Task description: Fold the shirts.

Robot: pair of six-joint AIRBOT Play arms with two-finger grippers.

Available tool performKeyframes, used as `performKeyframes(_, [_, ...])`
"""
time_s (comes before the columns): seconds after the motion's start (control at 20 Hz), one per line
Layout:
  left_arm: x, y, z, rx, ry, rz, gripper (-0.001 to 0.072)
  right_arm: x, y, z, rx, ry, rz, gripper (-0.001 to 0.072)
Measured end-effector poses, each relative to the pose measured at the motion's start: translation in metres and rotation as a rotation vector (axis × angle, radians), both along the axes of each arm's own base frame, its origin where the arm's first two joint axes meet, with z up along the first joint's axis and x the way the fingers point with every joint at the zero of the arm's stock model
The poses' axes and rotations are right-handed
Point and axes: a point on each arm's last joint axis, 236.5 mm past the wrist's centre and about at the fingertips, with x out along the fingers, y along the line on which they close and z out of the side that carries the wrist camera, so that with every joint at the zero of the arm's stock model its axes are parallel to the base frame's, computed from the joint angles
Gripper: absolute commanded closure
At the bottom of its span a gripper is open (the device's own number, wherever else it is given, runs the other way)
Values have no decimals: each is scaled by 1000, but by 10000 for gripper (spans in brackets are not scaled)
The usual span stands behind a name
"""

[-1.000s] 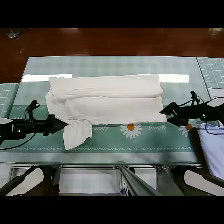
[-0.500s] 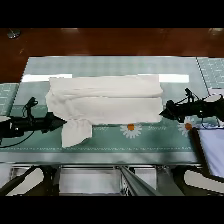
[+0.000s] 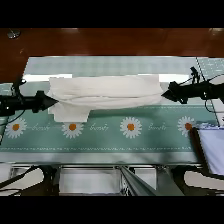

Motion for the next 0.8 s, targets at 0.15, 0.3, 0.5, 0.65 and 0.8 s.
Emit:
performKeyframes(0.15, [47, 4, 2, 0, 0, 10, 679, 32, -1, 2, 13, -20, -16, 685])
performKeyframes(0.3, [90, 10, 3, -15, 5, 28, 679, 62, -2, 0, 43, -34, -28, 685])
performKeyframes(0.5, [129, 18, 0, -31, 13, 50, 679, 95, 3, -2, 91, -53, -25, 685])
performKeyframes(0.65, [143, 19, -12, -40, 31, 54, 679, 114, 8, -7, 106, -62, -16, 685])
performKeyframes(0.8, [146, 19, -27, -47, 61, 52, 252, 126, 11, -13, 128, -63, -19, 165])
